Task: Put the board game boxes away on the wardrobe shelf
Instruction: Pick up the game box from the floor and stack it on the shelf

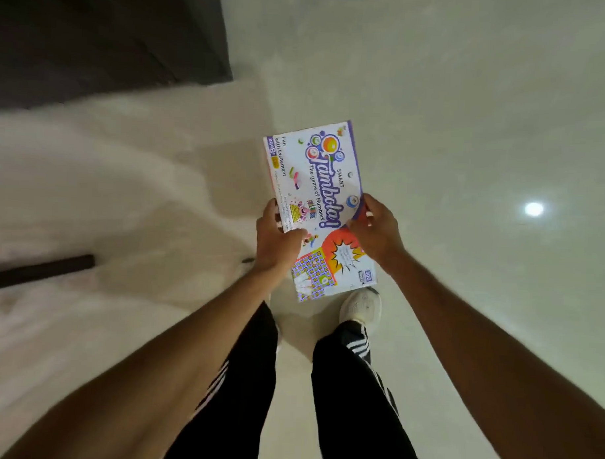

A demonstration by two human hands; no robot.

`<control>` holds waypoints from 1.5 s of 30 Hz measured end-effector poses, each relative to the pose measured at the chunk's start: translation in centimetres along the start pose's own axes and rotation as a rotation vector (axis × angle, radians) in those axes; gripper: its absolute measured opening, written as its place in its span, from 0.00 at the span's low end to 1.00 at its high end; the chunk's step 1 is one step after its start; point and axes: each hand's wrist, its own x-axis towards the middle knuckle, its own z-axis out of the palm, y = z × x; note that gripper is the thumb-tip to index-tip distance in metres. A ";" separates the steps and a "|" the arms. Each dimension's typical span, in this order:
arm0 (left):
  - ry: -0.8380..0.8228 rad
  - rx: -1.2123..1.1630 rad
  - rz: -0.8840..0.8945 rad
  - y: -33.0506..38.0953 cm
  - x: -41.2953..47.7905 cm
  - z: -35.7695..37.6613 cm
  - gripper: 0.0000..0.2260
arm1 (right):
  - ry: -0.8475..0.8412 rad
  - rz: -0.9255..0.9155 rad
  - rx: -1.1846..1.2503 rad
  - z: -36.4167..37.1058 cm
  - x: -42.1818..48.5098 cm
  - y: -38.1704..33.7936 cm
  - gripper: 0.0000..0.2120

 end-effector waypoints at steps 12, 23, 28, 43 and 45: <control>-0.475 0.496 0.361 18.4 -28.8 -11.2 0.34 | 0.403 0.048 0.170 -9.4 -37.9 -12.7 0.15; -1.163 1.117 0.780 18.1 -50.1 -12.8 0.38 | 0.968 0.358 0.606 0.7 -69.8 -12.8 0.20; -1.441 1.296 0.904 10.7 -60.9 -13.0 0.41 | 1.263 0.499 0.817 10.6 -79.9 -10.5 0.21; -2.257 1.732 1.227 -24.4 -87.8 -28.5 0.41 | 2.011 0.903 1.270 45.1 -106.0 -6.6 0.33; -2.310 1.783 1.250 -28.5 -90.4 -30.0 0.42 | 2.061 0.970 1.309 48.5 -108.0 -5.3 0.32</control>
